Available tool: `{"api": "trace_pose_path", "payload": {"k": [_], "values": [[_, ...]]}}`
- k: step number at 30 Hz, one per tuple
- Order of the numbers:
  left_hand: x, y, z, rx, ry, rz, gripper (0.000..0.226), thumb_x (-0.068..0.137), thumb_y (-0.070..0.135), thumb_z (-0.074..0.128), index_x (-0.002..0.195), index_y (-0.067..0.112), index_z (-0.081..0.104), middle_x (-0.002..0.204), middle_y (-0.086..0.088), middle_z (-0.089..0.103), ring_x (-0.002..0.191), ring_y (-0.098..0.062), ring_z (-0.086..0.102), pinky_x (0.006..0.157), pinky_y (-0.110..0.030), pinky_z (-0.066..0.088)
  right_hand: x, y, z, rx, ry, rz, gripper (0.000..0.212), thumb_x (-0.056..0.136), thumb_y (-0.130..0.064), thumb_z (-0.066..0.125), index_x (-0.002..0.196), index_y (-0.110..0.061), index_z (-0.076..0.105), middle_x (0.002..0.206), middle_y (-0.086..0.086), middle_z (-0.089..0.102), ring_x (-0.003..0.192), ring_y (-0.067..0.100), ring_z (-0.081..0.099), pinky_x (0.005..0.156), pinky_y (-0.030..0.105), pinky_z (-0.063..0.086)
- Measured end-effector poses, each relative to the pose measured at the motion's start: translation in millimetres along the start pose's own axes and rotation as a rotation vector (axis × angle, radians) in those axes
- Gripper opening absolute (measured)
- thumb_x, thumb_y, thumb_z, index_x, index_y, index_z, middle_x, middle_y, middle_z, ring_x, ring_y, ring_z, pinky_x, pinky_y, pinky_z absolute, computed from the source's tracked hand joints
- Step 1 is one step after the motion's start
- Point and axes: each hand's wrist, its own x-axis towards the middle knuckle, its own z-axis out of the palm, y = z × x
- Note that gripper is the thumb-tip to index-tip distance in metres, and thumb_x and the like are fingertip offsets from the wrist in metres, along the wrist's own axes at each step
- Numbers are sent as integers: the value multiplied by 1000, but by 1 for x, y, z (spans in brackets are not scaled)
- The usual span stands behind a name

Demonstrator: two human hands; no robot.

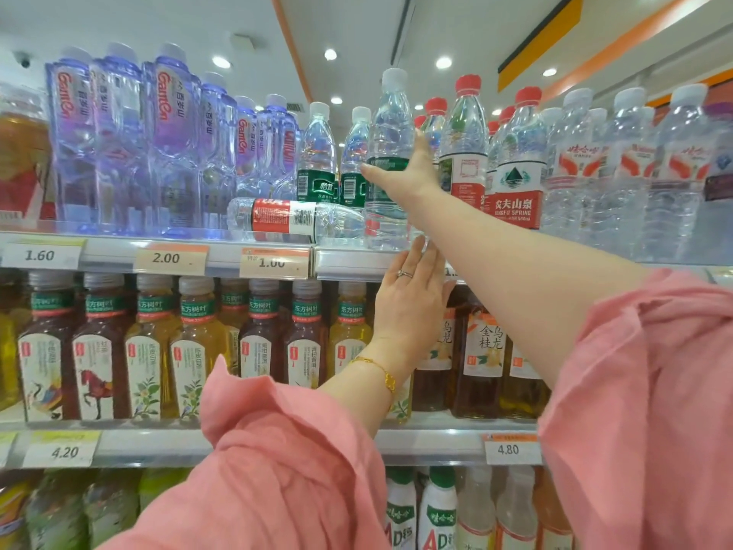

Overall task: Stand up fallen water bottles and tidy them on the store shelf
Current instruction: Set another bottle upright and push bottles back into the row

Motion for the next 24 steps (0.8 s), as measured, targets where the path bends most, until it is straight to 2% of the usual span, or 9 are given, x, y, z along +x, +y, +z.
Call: {"api": "trace_pose_path", "payload": {"k": [2,5,7,14,17,19,21,24], "values": [[1,-1,1,-30,-17,-1,62,96,34,12,143,8,42,150,-5,42,144,-24,31,118,-34,16,0,-2,-2,-14,-22,4,99,83,-34,72,153,-21,3,158,7,19,143,28,25,113,42,26],[1,-3,0,-31,52,-12,55,94,35,27,129,9,60,137,-4,58,132,-23,49,111,-34,34,0,-4,-3,-48,-55,32,104,82,-39,71,153,-18,-1,160,6,13,145,29,21,114,43,23],[1,-5,-1,-48,82,16,52,92,35,33,123,8,65,132,-5,62,127,-23,55,107,-35,41,0,-5,-4,-86,-90,72,107,83,-43,69,153,-15,-6,161,6,8,146,30,19,115,44,22],[4,-22,-9,-169,161,116,45,95,30,39,119,4,66,126,-10,66,124,-28,57,106,-41,44,-5,-15,-8,-123,-114,118,107,85,-41,68,153,-10,-9,159,11,13,144,30,23,113,40,25],[8,-34,-16,-189,248,131,40,95,28,42,114,3,68,117,-11,70,119,-30,60,96,-41,51,-7,-20,-12,-126,-103,109,108,84,-43,69,152,-6,-7,158,11,18,144,29,25,113,38,25],[13,-44,-25,-186,333,139,35,95,26,45,106,4,70,108,-11,72,108,-31,65,84,-41,55,-8,-24,-15,-128,-97,103,109,83,-43,69,152,-4,-6,157,12,21,143,29,27,112,37,26],[20,-56,-32,-165,413,106,32,94,24,46,100,3,69,101,-13,70,97,-33,65,73,-40,55,-8,-28,-18,-132,-79,96,107,83,-43,69,151,-2,-2,155,12,26,140,28,32,110,35,29],[30,-74,-43,-175,429,-77,31,92,24,44,105,3,62,107,-16,62,99,-36,58,78,-41,50,-9,-31,-25,-103,-58,90,104,83,-42,70,152,-4,2,153,11,29,138,26,35,107,34,32]]}}
